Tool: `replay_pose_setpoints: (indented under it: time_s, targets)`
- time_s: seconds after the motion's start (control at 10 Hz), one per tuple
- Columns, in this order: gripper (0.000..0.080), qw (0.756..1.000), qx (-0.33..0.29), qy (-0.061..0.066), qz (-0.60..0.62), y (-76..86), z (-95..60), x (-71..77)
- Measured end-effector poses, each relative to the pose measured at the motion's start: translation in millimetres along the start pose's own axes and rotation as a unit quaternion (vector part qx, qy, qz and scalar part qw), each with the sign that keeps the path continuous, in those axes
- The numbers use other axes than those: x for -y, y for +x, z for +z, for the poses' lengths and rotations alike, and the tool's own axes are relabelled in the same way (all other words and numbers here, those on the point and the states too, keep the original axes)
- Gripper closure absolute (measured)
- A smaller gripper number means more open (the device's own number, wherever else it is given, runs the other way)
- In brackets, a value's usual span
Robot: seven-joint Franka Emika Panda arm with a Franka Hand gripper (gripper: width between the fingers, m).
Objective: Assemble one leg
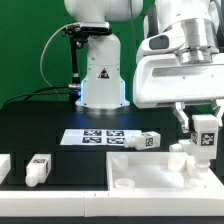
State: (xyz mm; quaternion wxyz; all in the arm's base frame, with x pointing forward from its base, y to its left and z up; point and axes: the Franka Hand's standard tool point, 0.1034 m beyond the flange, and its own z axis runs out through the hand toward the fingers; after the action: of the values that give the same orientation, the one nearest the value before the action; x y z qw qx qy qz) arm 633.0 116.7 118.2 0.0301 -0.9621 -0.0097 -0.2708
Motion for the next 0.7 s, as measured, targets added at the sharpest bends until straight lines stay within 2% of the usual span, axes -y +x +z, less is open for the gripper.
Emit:
replay_pose_setpoints:
  time_s: [0.2, 0.5, 0.7]
  targets:
    - [0.0515, 1.000, 0.002, -0.001, 0.000, -2.1, 1.8, -0.5]
    - [0.0515, 1.000, 0.013, -0.006, -0.005, -17.9, 15.8, -2.3]
    - [0.0515, 1.000, 0.006, -0.007, -0.006, -18.3, 18.0, -2.4]
